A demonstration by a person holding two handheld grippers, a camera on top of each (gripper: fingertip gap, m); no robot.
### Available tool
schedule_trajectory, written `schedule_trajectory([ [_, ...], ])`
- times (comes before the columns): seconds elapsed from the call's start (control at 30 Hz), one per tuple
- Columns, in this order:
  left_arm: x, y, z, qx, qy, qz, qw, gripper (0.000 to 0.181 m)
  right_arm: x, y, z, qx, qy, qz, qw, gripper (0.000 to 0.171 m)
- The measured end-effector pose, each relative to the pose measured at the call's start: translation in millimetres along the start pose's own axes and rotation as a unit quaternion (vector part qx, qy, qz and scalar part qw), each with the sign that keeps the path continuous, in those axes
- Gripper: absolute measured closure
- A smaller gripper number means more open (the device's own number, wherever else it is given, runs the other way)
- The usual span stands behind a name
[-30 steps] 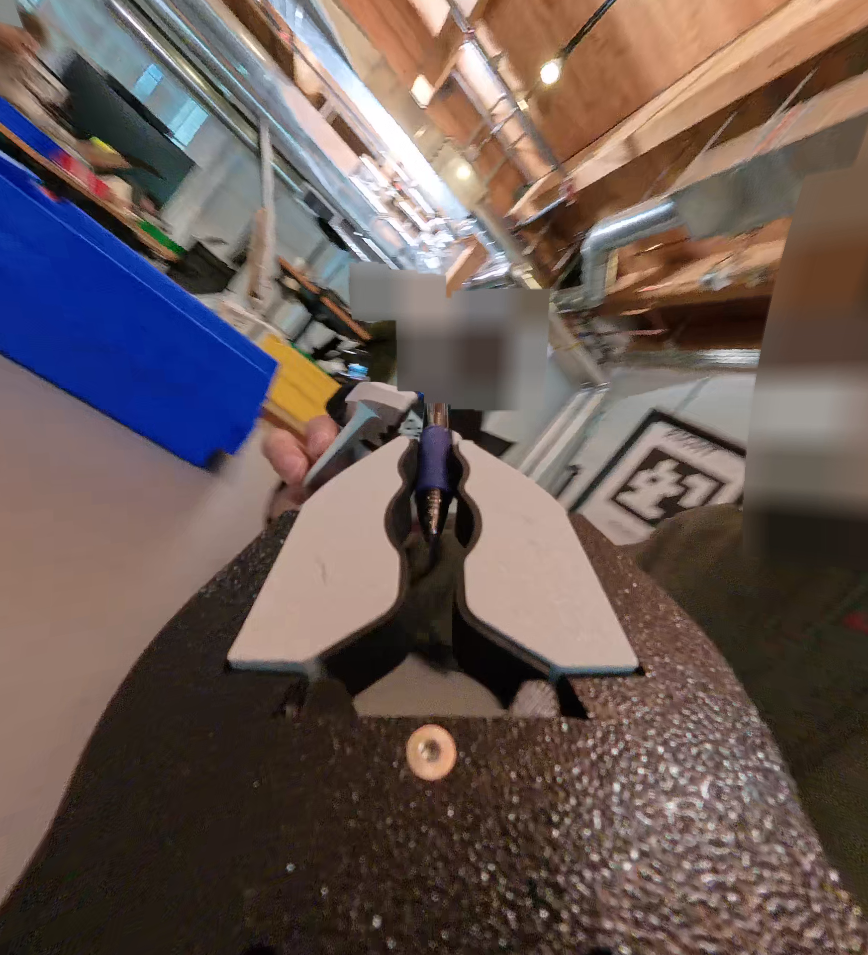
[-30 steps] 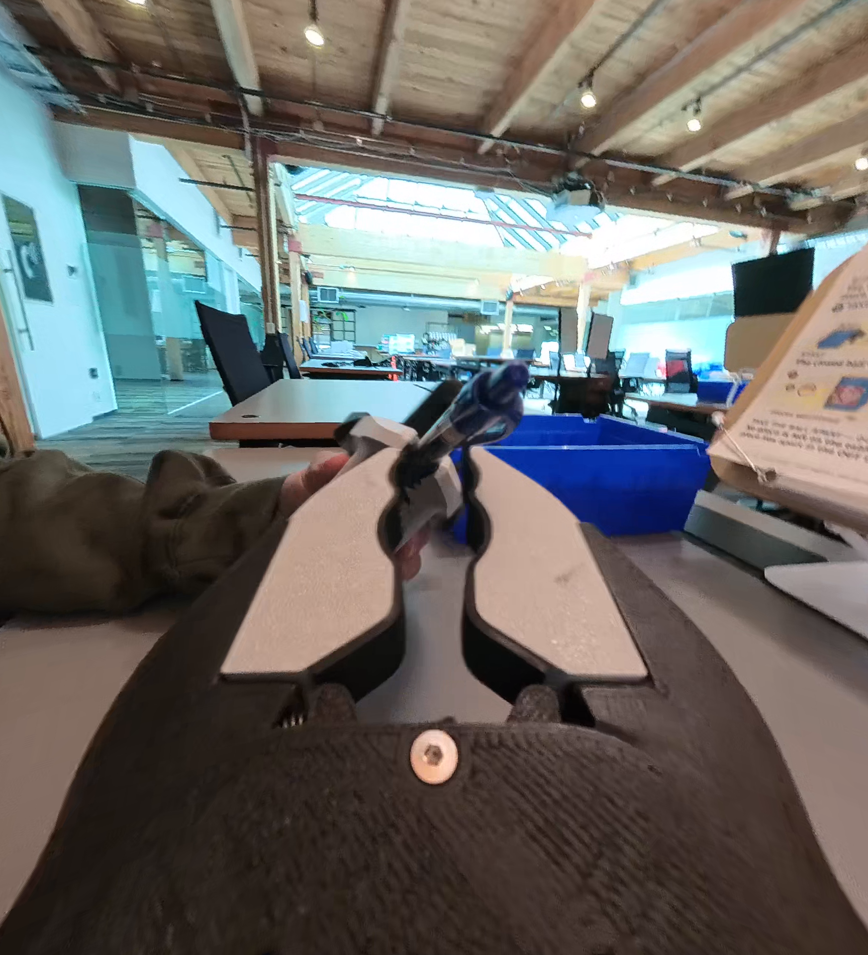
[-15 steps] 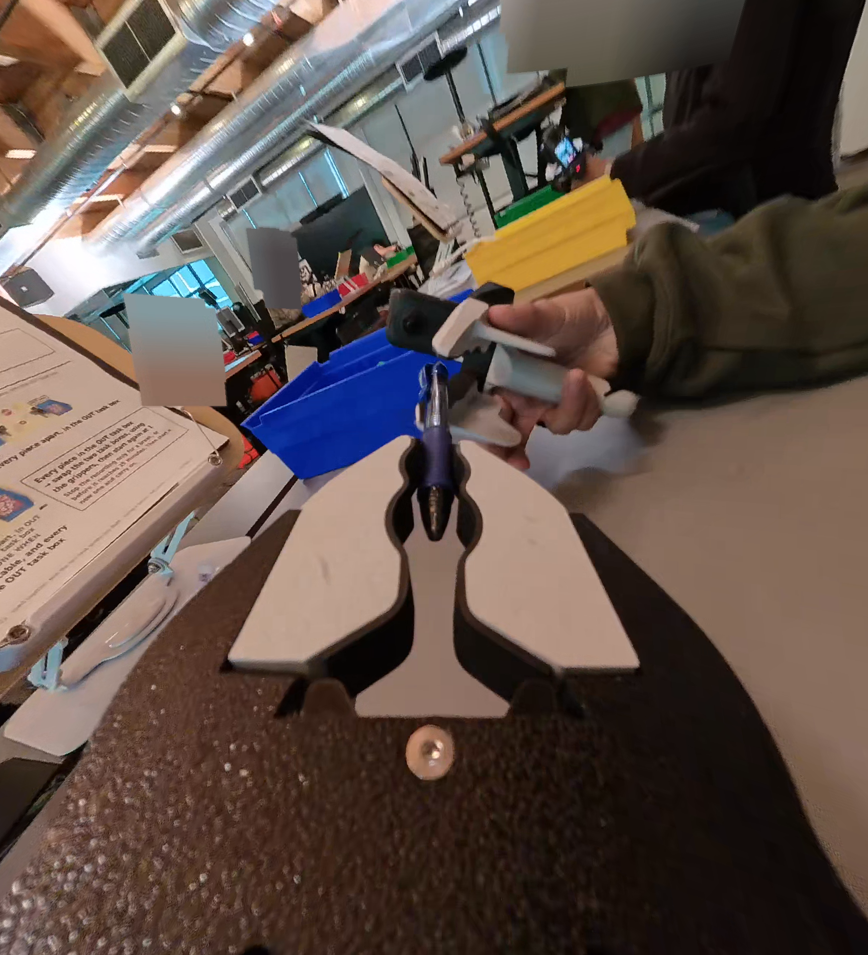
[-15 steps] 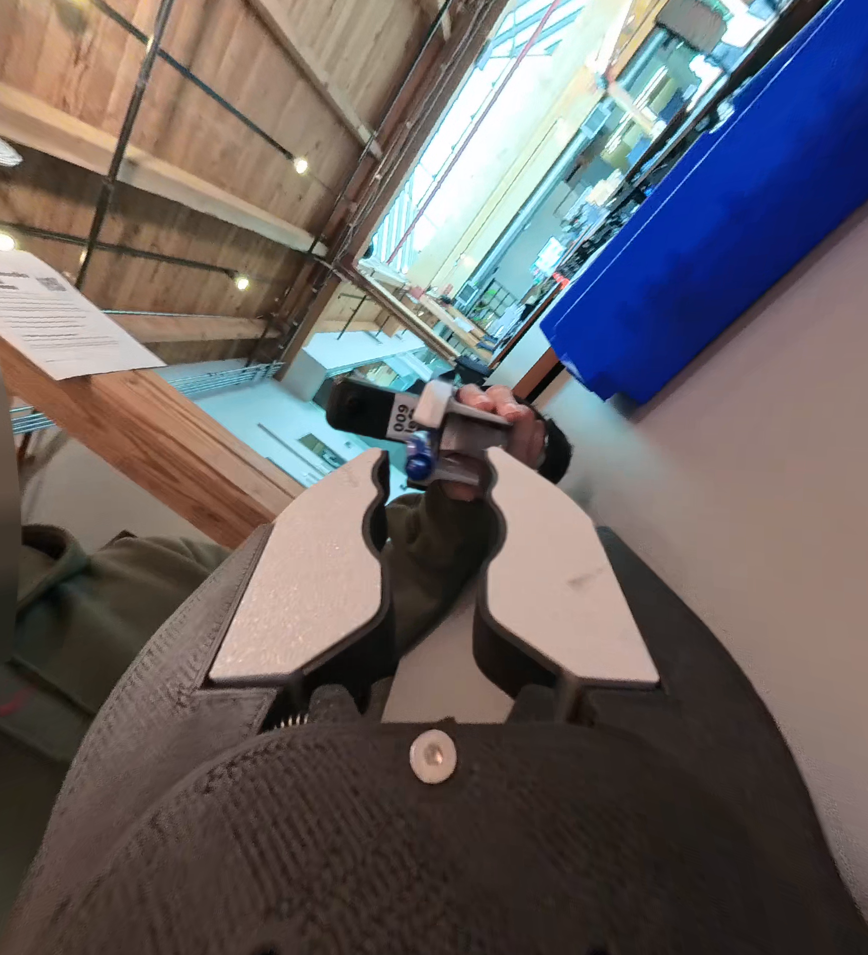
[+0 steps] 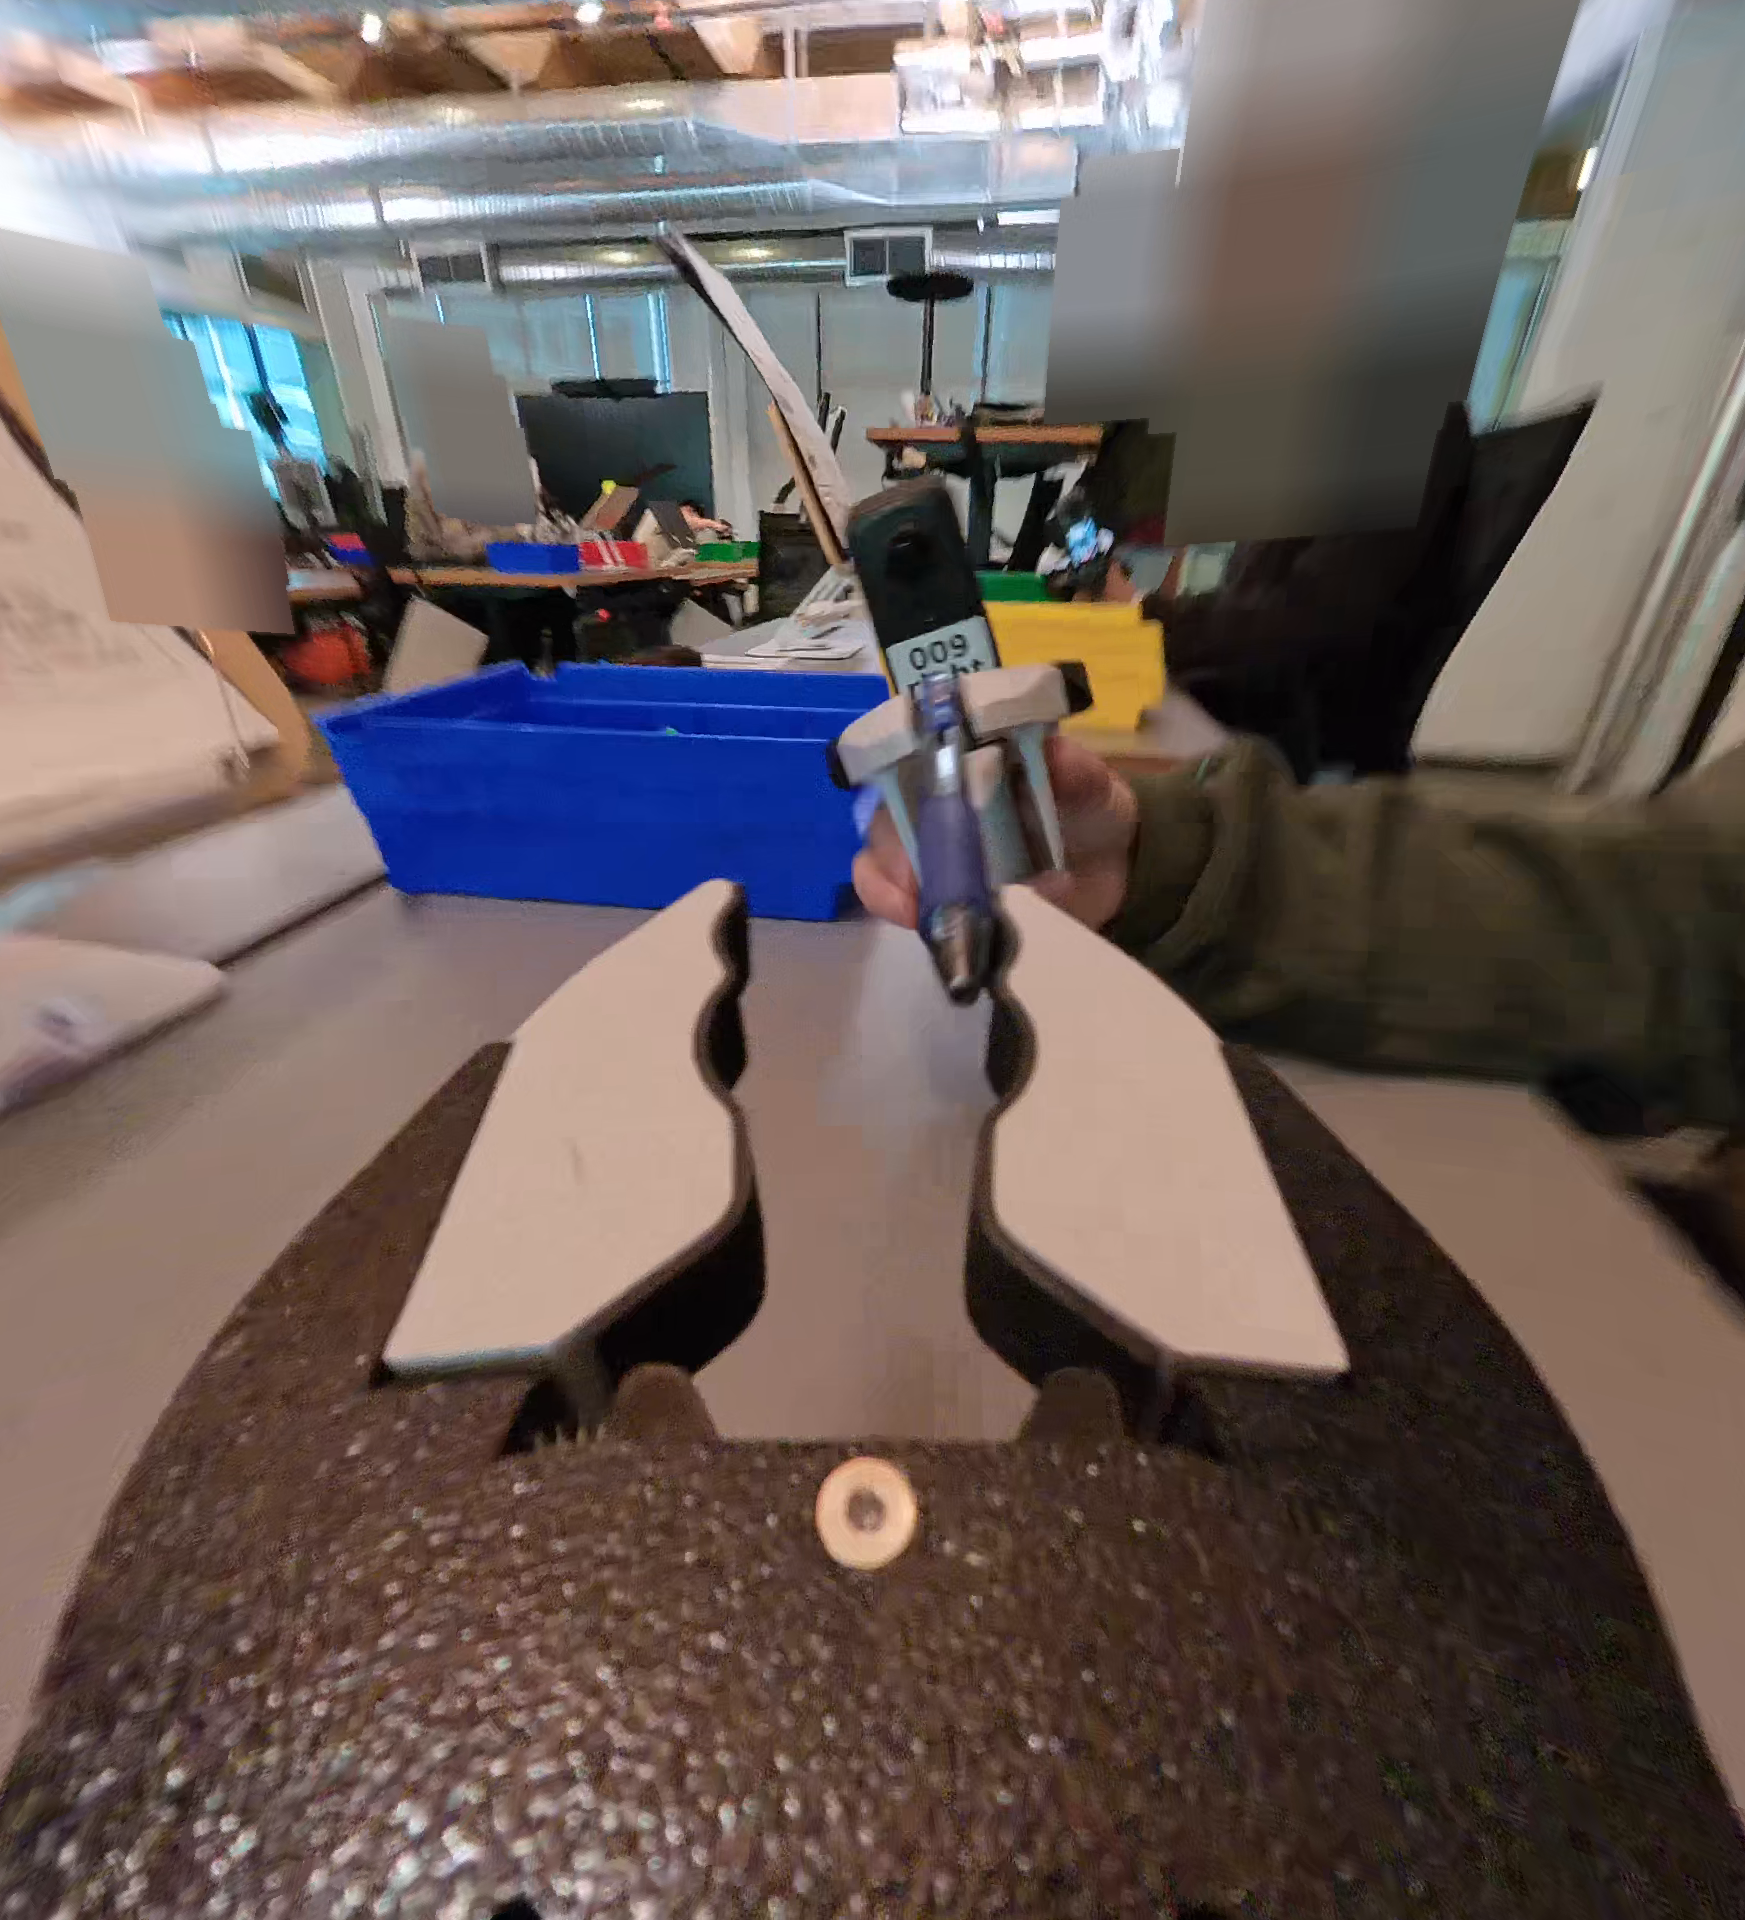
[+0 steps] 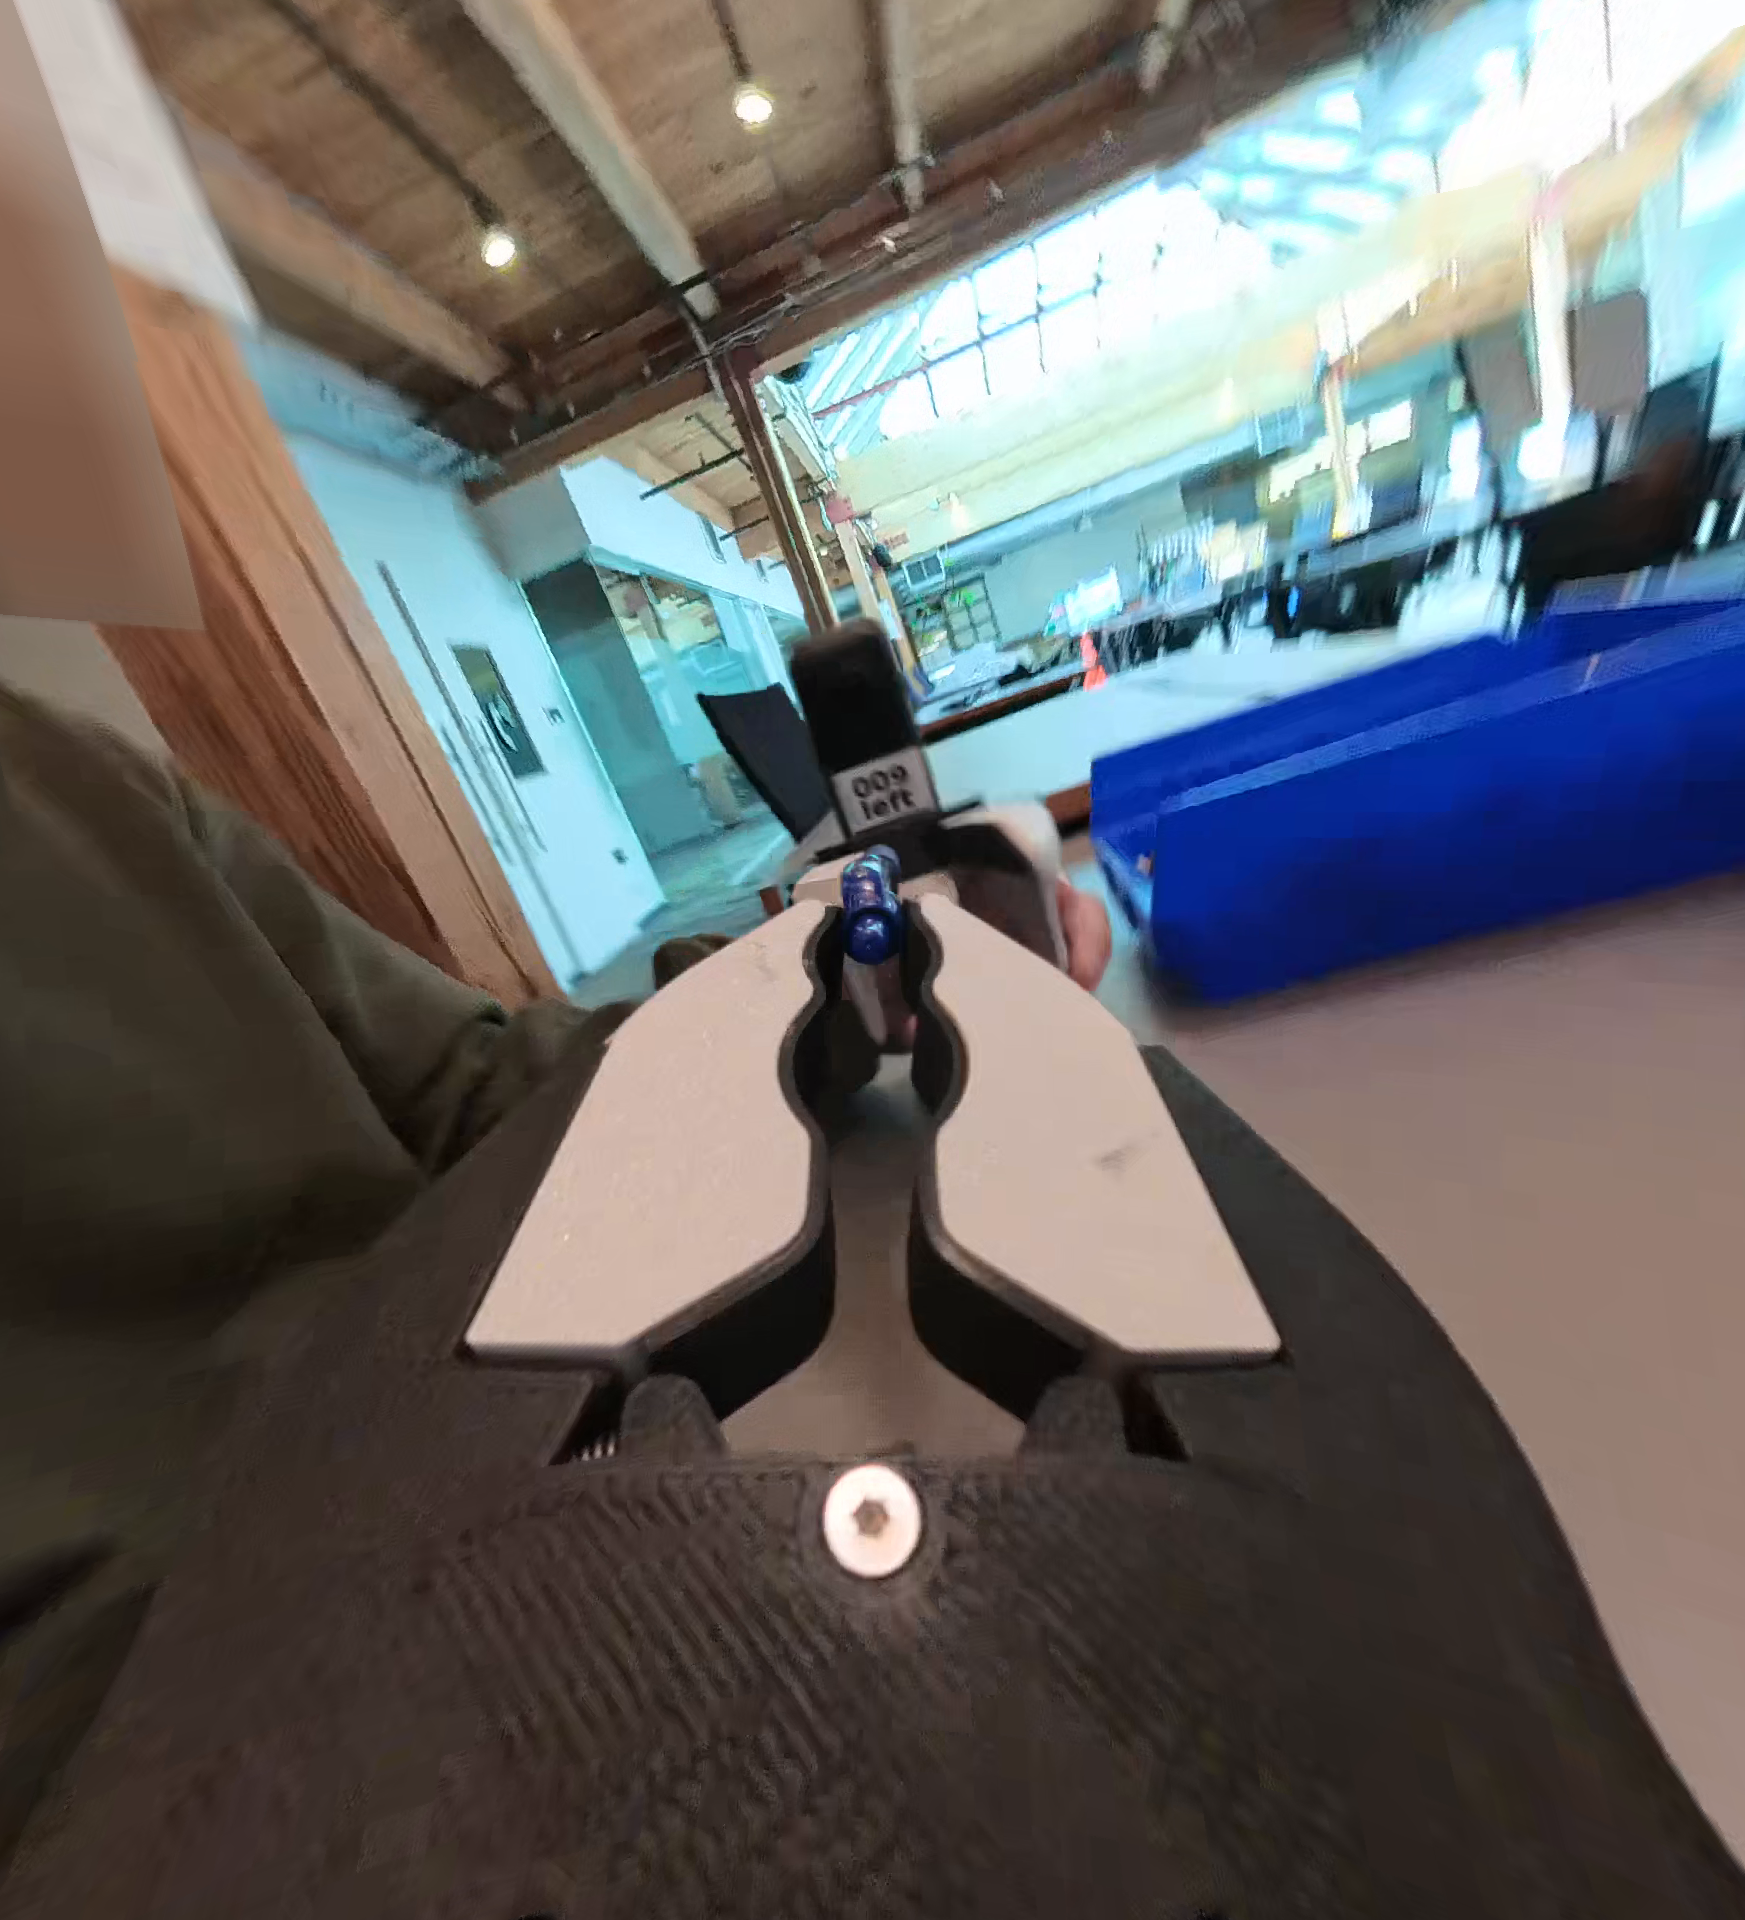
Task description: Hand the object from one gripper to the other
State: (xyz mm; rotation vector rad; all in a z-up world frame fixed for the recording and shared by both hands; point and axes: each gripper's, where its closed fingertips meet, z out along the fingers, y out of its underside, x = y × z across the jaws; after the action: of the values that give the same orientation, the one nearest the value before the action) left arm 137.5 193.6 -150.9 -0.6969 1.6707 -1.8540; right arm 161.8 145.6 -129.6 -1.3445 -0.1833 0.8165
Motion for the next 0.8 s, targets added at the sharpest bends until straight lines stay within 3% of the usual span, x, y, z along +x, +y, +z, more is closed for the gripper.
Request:
schedule_trajectory([
  [0.07,-2.3,-1.0,0.8,0.004,0.021,-0.118,0.993,0.117,-13.1,-7.8,0.2,0.017,-0.002,-0.108,0.994,0.161],
  [0.23,11.3,-5.6,1.3,0.020,0.133,-0.336,0.932,0.122,-16.6,-11.7,0.1,0.017,0.056,-0.309,0.949,0.160],
  [0.4,4.7,4.6,2.0,0.002,0.122,-0.421,0.899,0.130,-5.6,8.5,3.1,-0.080,0.103,-0.435,0.891,0.160],
  [0.6,-3.4,7.7,-1.0,0.025,0.133,-0.472,0.871,0.145,-2.4,23.0,14.8,-0.109,0.097,-0.449,0.882,0.160],
  [0.7,-4.2,8.1,-2.3,0.028,0.129,-0.456,0.880,0.163,1.2,24.4,18.0,-0.109,0.107,-0.448,0.881,0.160],
  [0.8,-5.6,3.8,-4.2,0.040,0.128,-0.439,0.888,0.168,6.9,26.6,16.6,-0.119,0.118,-0.441,0.882,0.160],
])
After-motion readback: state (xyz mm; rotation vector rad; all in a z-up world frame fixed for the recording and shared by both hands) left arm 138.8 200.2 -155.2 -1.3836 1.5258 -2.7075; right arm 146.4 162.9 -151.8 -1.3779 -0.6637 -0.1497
